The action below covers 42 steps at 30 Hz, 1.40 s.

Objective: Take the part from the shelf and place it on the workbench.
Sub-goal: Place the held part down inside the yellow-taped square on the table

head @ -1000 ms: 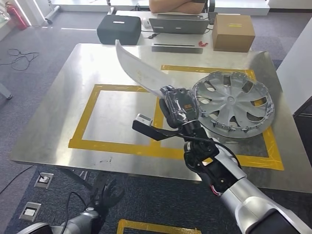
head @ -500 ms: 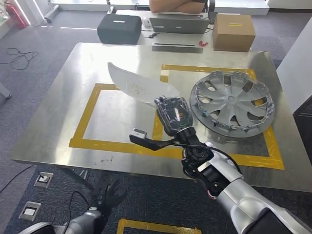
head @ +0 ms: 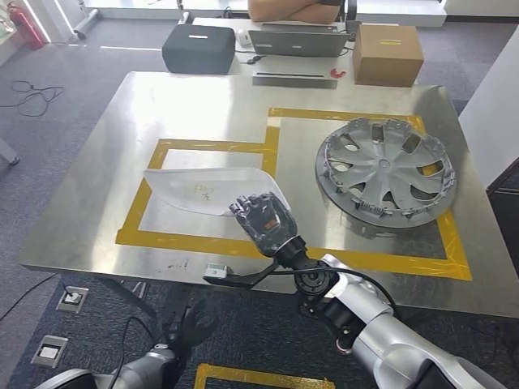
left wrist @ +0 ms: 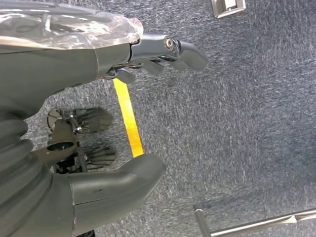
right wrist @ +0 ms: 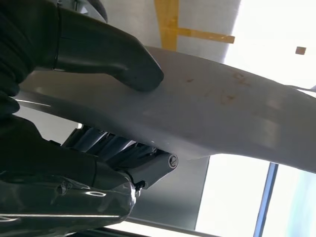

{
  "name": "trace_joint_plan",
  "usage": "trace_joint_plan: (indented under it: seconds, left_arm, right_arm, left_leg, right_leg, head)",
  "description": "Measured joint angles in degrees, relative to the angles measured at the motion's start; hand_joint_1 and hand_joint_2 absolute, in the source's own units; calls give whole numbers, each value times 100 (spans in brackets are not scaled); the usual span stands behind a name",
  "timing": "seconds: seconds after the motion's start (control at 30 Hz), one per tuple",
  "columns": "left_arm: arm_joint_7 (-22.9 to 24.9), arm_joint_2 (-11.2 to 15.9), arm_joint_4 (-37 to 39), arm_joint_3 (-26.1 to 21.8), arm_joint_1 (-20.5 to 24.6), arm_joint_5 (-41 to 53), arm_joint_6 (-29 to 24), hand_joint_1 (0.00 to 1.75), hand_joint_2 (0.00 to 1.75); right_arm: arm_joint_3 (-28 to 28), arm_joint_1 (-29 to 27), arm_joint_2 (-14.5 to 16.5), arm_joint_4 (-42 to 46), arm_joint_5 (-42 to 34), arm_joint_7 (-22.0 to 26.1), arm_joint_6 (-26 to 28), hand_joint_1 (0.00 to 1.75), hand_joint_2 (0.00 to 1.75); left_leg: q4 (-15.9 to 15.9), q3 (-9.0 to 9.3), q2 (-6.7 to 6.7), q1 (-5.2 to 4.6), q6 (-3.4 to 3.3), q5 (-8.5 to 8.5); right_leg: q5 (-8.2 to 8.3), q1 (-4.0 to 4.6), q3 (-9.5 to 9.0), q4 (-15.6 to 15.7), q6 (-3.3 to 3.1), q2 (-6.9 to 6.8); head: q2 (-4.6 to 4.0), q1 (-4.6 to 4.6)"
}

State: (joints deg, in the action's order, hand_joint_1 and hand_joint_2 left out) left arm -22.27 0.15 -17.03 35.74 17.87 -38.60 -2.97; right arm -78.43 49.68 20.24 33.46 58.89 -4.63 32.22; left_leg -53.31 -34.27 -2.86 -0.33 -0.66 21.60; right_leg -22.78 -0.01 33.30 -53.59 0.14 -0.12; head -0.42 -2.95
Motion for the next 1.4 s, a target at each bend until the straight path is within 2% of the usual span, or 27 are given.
trace_joint_plan:
  seconds: [1.0,1.4]
  left_arm:
    - [7,-52,3,11,46,-21,-8,0,175]
    - [16,-95,17,117,85,-7,-9,0,175]
  right_arm:
    - [-264,-59,4,0,-90,87,9,175,175]
    - [-237,185,4,-29,-782,-224,-156,175,175]
  left_leg:
    - [2,-11,11,3,12,-24]
    - [2,-18,14,4,13,-36]
  right_leg:
    - [23,2,17,1,-23,10]
    - [37,2,26,1,-19,13]
  head:
    - [0,1]
    - [0,0]
